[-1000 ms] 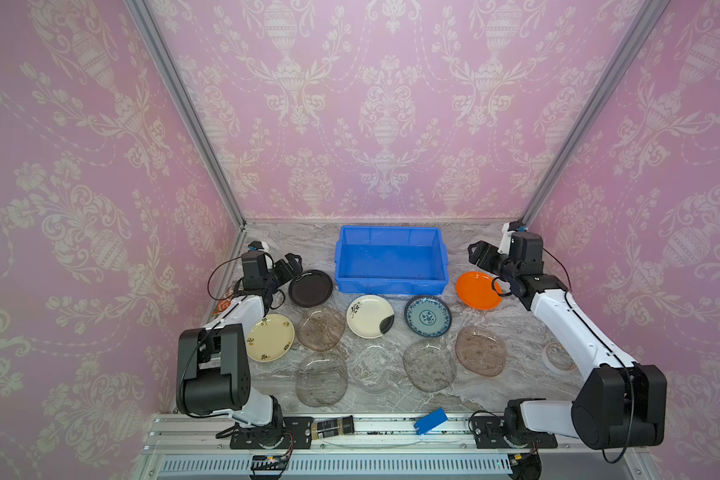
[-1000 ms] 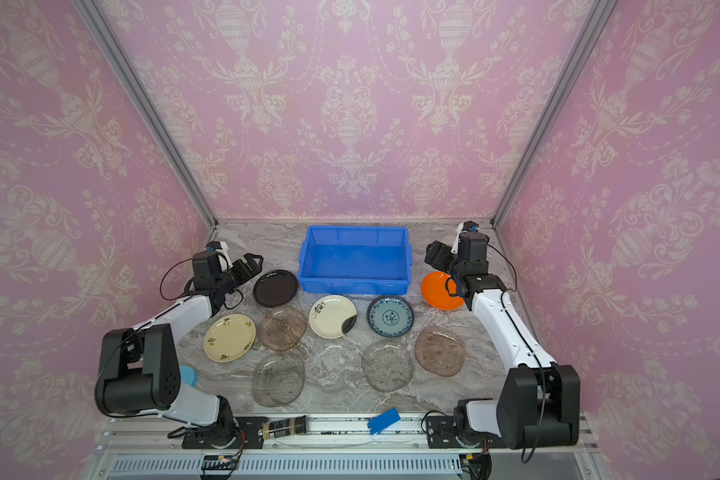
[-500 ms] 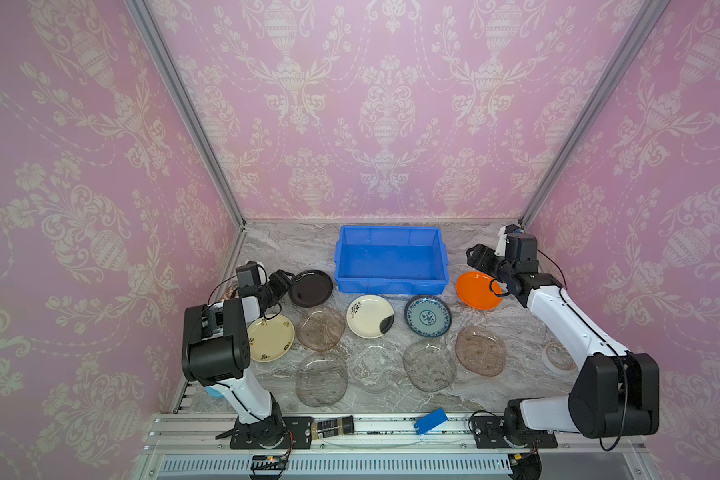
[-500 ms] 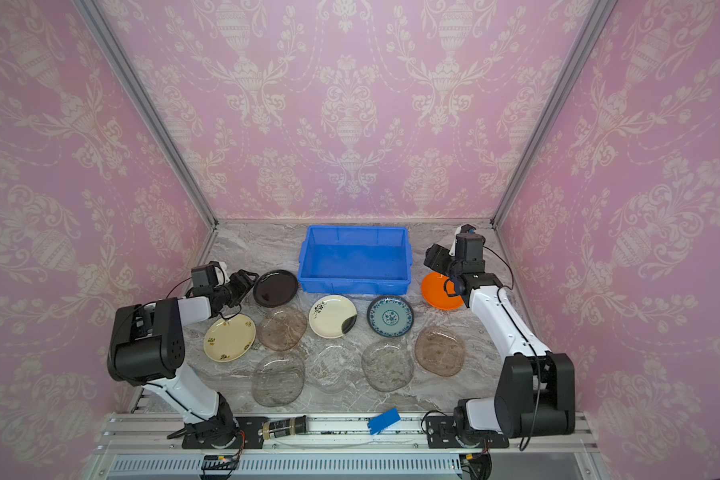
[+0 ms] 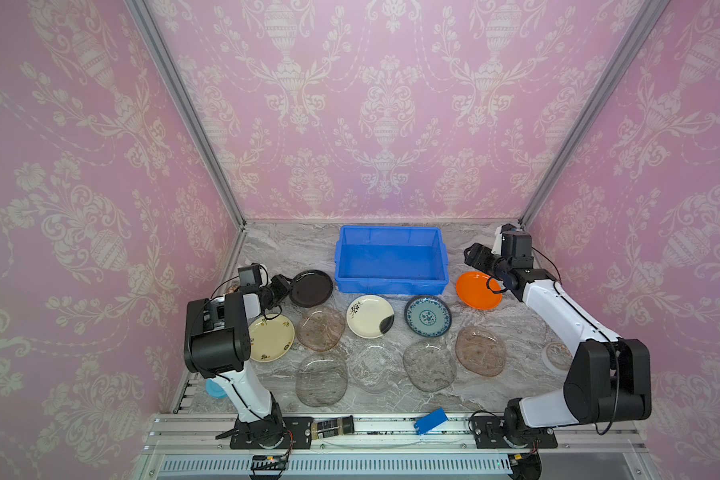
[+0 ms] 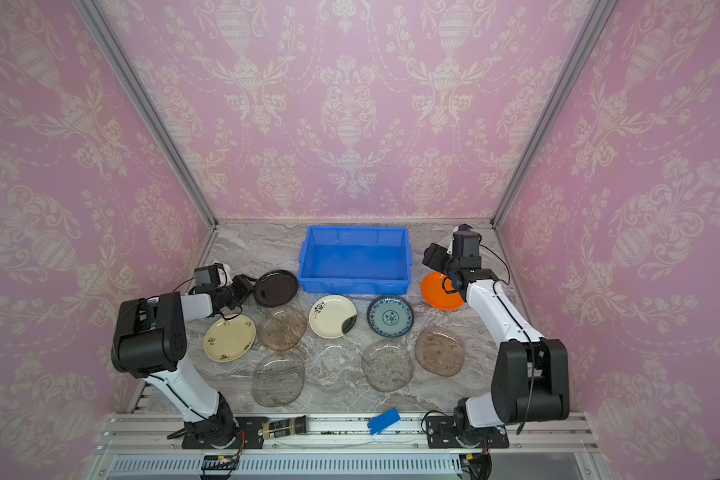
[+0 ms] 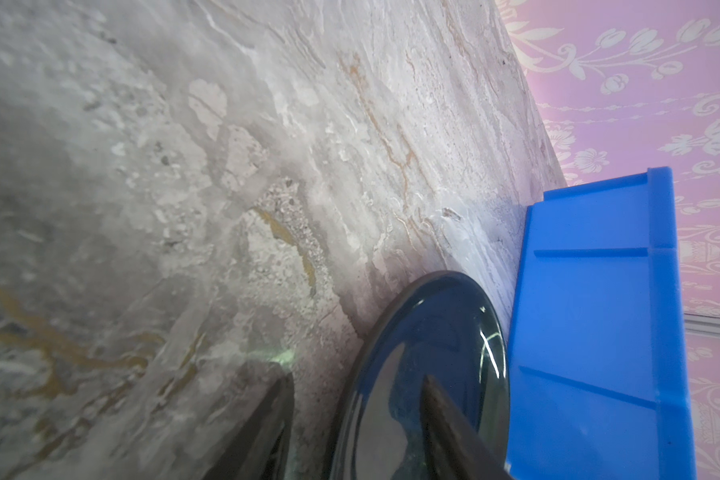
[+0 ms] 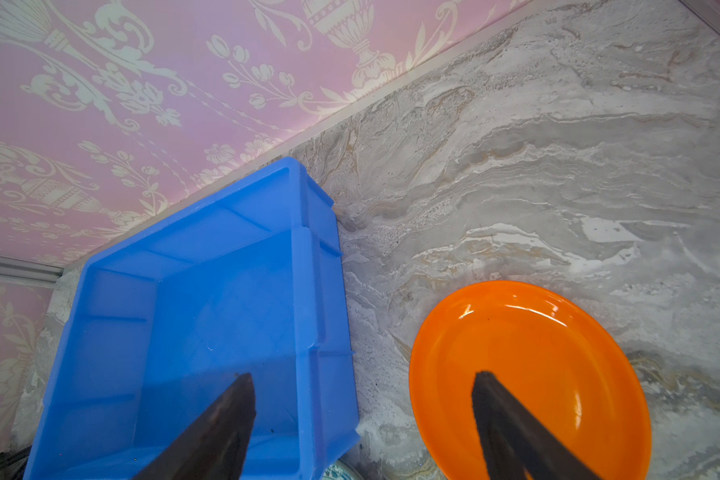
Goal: Place the plates into the plastic bin on the countertop
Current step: 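Move left gripper to the black plate's rim and grasp it, then lift the black plate with the left gripper toward the blue bin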
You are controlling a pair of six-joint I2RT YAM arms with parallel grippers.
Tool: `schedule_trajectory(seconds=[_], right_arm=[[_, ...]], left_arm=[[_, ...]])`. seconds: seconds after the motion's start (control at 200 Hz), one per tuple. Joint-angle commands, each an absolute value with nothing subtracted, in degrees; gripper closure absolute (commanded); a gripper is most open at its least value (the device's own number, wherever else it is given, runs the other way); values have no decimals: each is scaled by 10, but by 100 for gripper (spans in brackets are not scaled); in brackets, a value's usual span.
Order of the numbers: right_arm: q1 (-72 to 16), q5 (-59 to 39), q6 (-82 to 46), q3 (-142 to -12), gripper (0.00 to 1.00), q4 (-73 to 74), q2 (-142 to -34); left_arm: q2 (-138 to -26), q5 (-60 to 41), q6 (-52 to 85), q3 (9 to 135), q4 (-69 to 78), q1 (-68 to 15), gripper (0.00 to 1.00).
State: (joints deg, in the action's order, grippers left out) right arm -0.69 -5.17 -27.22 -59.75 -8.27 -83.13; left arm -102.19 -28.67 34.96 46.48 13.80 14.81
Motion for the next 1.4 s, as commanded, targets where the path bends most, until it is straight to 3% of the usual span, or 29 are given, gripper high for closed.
schedule_trajectory(seconds=[0.0, 0.115, 0.4, 0.67, 0.821, 1.006, 1.391], right_arm=[[-10, -55, -274, -610, 17, -78, -836], [-10, -57, -272, -609, 17, -76, -841], [-9, -58, -272, -607, 16, -80, -845], [-9, -55, -269, -606, 14, -79, -852], [-9, -60, -272, -605, 13, -76, -857], [-9, -71, -279, -600, 13, -66, -859], [-44, -67, -266, -677, 16, -151, -851]], left_arm=[[-1039, -289, 320, 480, 108, 142, 51], [-1054, -304, 316, 494, 101, 135, 60], [-1070, -288, 292, 530, 33, 120, 65], [-1089, -291, 294, 547, 18, 120, 83], [-1094, -300, 304, 545, 31, 120, 85], [-1096, -311, 307, 544, 40, 121, 100], [-925, -142, 271, 580, -56, 120, 100]])
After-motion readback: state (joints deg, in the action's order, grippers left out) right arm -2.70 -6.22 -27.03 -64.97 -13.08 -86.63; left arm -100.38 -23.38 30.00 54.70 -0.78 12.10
